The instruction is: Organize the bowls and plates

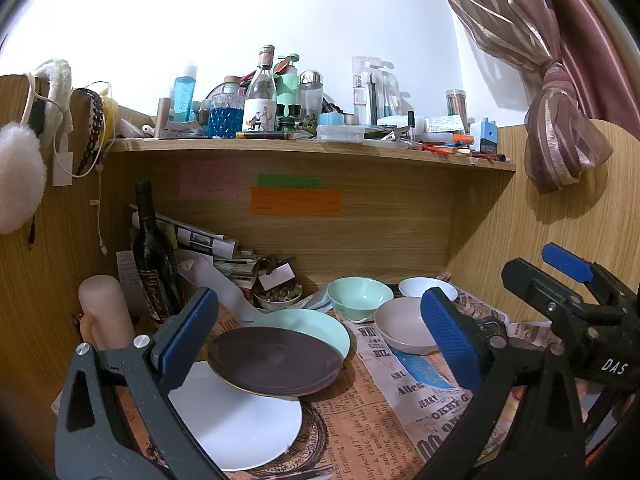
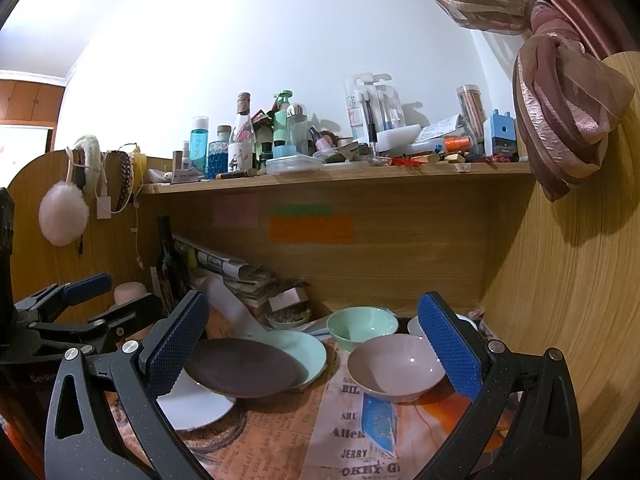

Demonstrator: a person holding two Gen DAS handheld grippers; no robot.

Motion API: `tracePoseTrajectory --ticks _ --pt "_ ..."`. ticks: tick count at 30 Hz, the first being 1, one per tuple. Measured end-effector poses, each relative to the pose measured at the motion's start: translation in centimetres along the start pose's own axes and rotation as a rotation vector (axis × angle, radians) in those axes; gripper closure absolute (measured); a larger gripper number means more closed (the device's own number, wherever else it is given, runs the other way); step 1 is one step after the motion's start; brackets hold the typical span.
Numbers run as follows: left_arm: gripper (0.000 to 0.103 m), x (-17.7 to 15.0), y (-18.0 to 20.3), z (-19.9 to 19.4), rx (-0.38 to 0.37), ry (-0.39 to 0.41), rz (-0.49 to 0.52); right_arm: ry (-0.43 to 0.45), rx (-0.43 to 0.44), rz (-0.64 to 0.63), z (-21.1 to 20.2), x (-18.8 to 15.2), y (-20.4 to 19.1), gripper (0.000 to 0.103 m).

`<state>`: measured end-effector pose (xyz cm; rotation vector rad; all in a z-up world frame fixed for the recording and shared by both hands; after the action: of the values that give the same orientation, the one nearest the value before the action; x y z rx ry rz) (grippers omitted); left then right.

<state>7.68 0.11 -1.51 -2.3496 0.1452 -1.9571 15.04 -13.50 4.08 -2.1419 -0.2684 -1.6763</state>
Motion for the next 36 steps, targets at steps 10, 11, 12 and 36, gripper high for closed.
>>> tracePoseTrajectory --ticks 10,11,12,36 --pt "0.0 0.01 -0.2 -0.02 0.001 0.001 0.001 0.009 0.009 0.003 -0.15 0.37 -0.5 0.0" --pt "0.0 0.0 -0.28 -0.04 0.002 0.002 0.0 0.011 0.01 0.004 -0.17 0.41 -0.56 0.0" --pt "0.0 -0.02 -0.27 -0.04 0.001 0.001 0.001 0.013 0.01 0.006 -0.24 0.28 -0.43 0.0" --pt "0.0 -0.25 -0.47 0.07 0.001 0.001 -0.007 0.015 0.011 0.011 -0.04 0.12 -0.72 0.0"
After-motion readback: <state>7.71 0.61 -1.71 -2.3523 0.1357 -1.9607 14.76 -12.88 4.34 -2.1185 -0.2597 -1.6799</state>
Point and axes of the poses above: each gripper's, at about its wrist camera, not at the fingertips, and z roughly the way its jaws point, y to its right, x to its top, the point moved 8 cm from there along z, roughly the way its jaws point, and after that the axes turned 10 degrees about z, right-handed, at the moved point
